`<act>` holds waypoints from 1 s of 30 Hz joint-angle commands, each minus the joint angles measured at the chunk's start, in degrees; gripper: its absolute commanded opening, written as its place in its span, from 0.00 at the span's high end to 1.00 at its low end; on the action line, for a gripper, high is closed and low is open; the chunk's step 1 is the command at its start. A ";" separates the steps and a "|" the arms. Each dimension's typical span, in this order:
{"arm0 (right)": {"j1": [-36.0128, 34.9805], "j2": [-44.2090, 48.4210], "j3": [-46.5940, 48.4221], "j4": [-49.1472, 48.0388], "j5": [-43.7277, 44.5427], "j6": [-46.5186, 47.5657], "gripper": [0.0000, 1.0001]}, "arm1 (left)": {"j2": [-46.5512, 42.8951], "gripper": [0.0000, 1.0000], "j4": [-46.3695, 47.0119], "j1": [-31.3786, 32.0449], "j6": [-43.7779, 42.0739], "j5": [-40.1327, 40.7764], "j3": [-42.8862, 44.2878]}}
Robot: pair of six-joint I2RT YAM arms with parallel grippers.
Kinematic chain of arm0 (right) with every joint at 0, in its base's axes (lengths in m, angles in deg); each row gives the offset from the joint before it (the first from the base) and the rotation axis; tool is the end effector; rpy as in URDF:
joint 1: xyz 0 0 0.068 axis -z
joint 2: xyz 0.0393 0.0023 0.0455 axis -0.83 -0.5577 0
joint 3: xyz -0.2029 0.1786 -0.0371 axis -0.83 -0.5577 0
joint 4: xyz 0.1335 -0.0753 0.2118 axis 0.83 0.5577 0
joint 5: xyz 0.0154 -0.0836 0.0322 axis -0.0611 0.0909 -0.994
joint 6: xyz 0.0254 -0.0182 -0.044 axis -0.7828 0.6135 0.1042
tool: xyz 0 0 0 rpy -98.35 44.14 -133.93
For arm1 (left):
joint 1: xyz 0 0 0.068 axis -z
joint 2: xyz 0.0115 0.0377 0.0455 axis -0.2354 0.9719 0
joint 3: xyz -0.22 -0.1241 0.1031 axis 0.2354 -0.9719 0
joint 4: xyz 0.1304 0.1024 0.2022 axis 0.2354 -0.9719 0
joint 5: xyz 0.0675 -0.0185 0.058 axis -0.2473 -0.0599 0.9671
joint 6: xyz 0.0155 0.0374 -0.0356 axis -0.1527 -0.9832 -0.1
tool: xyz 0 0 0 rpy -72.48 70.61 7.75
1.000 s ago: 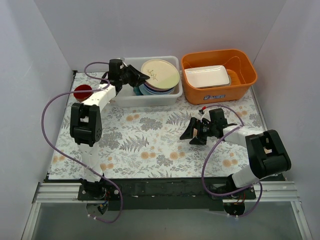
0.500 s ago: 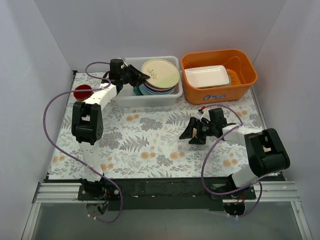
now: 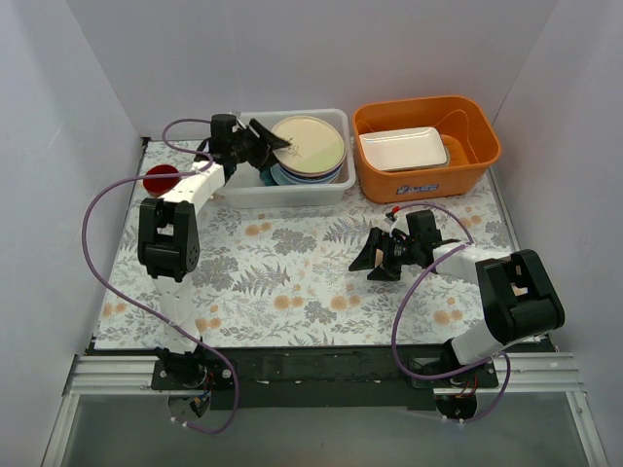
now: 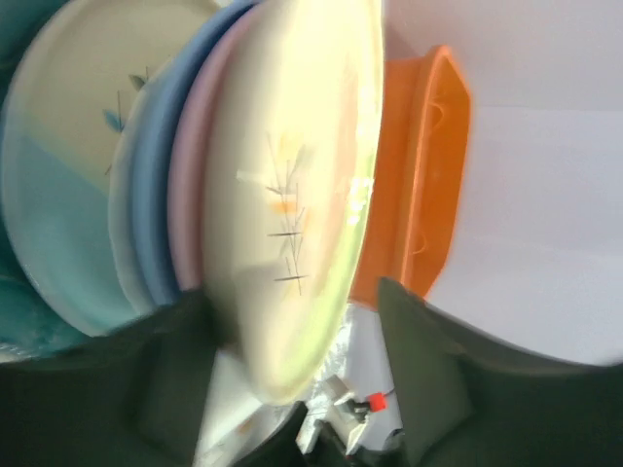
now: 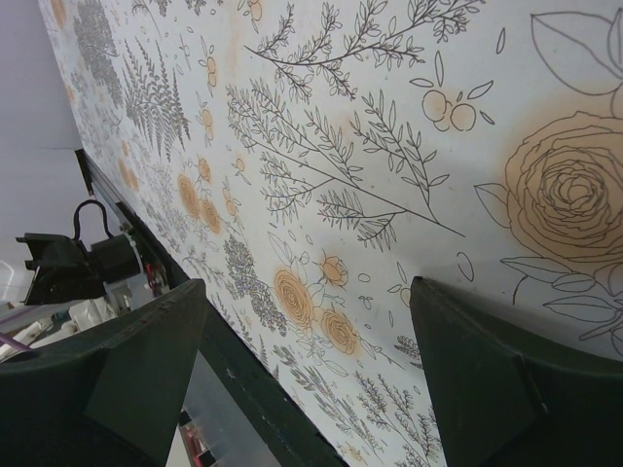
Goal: Place the plates into the plastic bin on the countertop
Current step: Place the plate in the plastic bin, then reset both arms
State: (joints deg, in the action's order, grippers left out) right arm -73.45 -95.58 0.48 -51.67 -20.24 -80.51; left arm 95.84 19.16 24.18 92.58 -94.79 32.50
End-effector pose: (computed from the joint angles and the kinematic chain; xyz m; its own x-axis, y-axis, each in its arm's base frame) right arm 0.2543 0.1025 0.1442 -0.9461 0.1533 -0.2853 -0.1195 0.6535 0.7474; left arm 0.4762 -0.1057 0.2489 -0.4947 -0.7988 0.3423 -0.5527 -0.0148 -0.8332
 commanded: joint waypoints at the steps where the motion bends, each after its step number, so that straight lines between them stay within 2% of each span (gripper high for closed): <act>1: -0.23 -0.12 0.18 -0.53 0.01 0.85 0.08 | -3.34 0.19 -1.76 -0.02 -2.79 1.29 2.55; 2: -0.23 -0.21 0.18 -0.53 0.01 0.93 0.08 | -3.69 0.08 -2.56 -0.02 -3.83 2.07 3.43; 3: -0.23 -0.12 0.18 -0.44 0.01 0.85 0.08 | -3.86 0.02 -3.09 -0.02 -4.37 2.26 3.61; 12: -0.23 0.58 0.27 -0.09 0.09 0.76 0.08 | -8.69 0.02 -4.67 -0.02 -8.85 4.88 4.22; 16: -0.23 1.46 0.44 0.44 0.36 0.85 0.08 | -6.68 0.02 -18.25 -0.02 -11.05 12.07 12.10; 19: -0.23 1.98 0.62 0.88 0.53 0.76 0.08 | -5.80 0.02 -24.16 -0.11 -12.63 15.43 15.12; 22: -0.23 2.60 0.88 1.32 0.53 0.67 0.08 | -7.89 0.02 -26.21 -0.11 -13.77 17.55 14.60; 30: -0.59 7.60 1.67 1.93 0.88 0.32 0.07 | -20.11 0.02 -24.18 -0.02 -19.48 17.81 4.76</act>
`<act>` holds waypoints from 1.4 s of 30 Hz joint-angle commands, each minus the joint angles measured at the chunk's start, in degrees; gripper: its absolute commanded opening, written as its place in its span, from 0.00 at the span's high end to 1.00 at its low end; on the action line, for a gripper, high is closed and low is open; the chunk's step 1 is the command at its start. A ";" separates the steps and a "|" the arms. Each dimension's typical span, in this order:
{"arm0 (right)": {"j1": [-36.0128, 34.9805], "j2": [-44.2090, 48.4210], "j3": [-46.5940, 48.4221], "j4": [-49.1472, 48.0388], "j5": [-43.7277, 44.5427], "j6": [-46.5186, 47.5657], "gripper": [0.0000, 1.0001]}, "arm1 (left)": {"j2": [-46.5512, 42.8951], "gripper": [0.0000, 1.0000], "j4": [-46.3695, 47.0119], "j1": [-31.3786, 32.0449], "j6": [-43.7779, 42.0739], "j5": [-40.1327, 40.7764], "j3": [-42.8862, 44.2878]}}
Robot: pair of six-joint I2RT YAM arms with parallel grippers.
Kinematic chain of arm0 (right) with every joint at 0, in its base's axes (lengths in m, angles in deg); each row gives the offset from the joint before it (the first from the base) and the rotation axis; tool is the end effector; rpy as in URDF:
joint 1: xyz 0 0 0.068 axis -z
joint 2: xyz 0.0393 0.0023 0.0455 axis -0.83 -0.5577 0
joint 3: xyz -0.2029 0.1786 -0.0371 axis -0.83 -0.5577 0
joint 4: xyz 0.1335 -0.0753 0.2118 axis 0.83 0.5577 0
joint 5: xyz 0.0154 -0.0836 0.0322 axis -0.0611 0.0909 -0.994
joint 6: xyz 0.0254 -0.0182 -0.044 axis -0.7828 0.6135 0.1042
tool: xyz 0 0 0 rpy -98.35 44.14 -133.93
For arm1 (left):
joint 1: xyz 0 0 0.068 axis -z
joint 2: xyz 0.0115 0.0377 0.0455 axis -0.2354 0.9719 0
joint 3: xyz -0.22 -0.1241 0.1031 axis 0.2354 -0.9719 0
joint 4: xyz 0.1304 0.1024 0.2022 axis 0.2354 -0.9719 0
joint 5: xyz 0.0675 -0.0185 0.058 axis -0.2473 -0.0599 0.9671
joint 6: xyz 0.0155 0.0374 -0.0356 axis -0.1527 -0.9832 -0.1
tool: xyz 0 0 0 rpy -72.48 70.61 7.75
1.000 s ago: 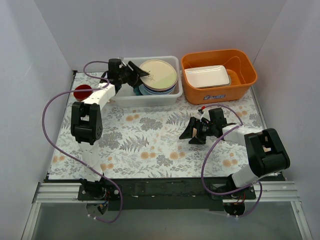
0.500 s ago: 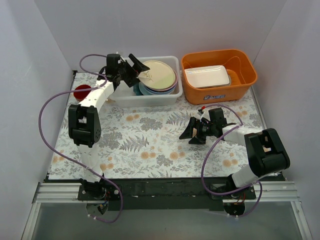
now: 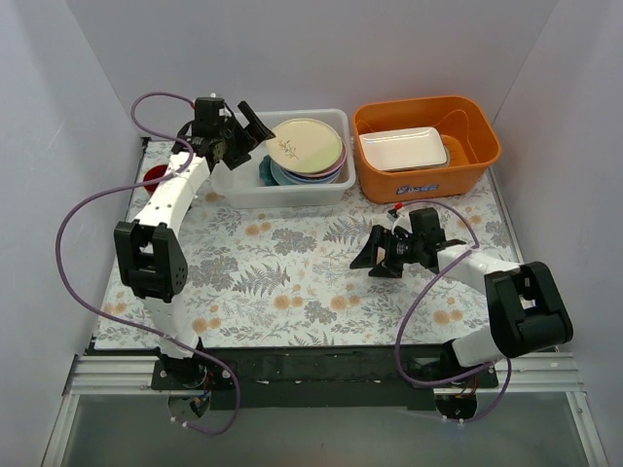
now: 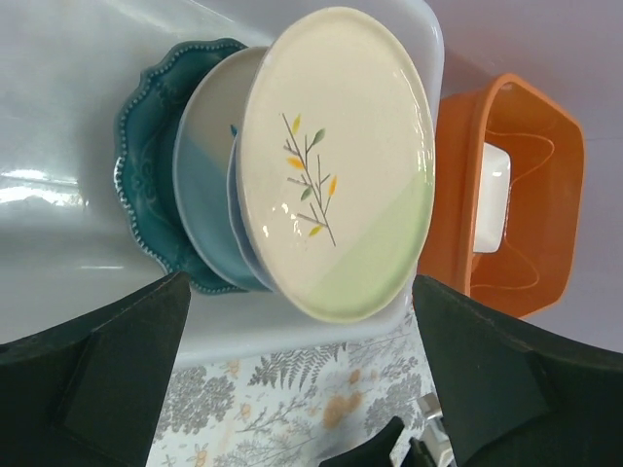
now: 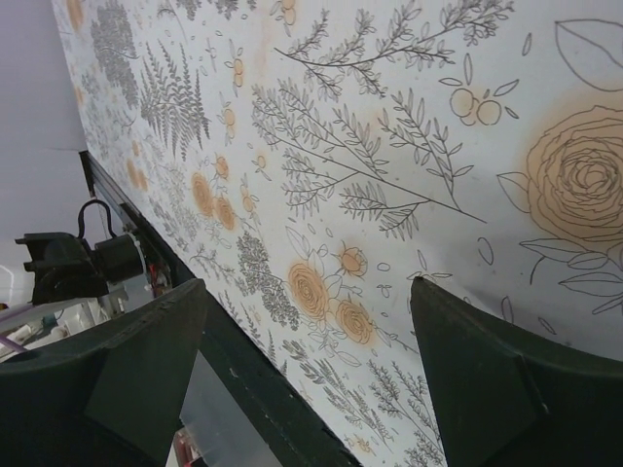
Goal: Place the plates into the plastic bin on the countertop
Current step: Reset both arms
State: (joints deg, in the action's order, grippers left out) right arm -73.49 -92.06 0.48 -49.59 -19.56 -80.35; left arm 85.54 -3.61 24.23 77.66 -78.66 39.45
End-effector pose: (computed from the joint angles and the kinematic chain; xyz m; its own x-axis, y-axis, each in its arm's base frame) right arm 0.2496 0.1009 0.1570 -0.9367 0.1578 -0.3127 -0.1374 0.6556 0.7425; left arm 0.4345 -0.0888 0.3330 -0.4145 -0.9100 0.0107 -0.5141 0.2244 -0.8279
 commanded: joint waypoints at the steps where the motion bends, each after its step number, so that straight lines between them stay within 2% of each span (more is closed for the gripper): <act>1: -0.63 4.79 1.67 -0.14 0.47 0.08 0.07 | -10.96 0.02 -1.76 -0.15 -5.26 1.77 -2.80; 5: -1.42 7.60 3.69 5.47 3.19 1.74 0.07 | -19.46 0.02 -3.87 -0.15 -7.72 2.73 -7.81; 11: -1.42 14.19 5.36 13.64 8.56 5.43 0.05 | -33.63 0.02 -3.26 -0.06 -9.92 4.41 -25.73; 16: -1.51 25.60 1.68 20.07 12.16 6.94 0.05 | -47.76 0.02 -5.98 0.02 -8.43 4.06 -39.42; 21: -1.51 38.08 -0.70 27.16 17.42 6.14 0.04 | -57.89 0.02 -10.27 0.02 -6.06 4.05 -47.54; 26: -1.42 43.28 1.06 32.72 20.16 5.97 0.04 | -67.02 0.02 -13.45 0.02 -3.77 5.11 -53.51; 32: -1.42 44.35 0.71 33.26 22.18 5.53 0.02 | -69.25 0.02 -14.51 0.02 -4.82 5.20 -56.95; 42: -1.42 43.12 0.44 29.05 26.91 6.41 0.02 | -59.76 0.02 -9.86 0.11 -8.78 1.86 -55.55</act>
State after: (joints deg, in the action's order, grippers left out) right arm -74.85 -48.39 -0.24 -16.74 3.52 -75.00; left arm 22.62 -16.36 24.23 71.69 -74.88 -17.53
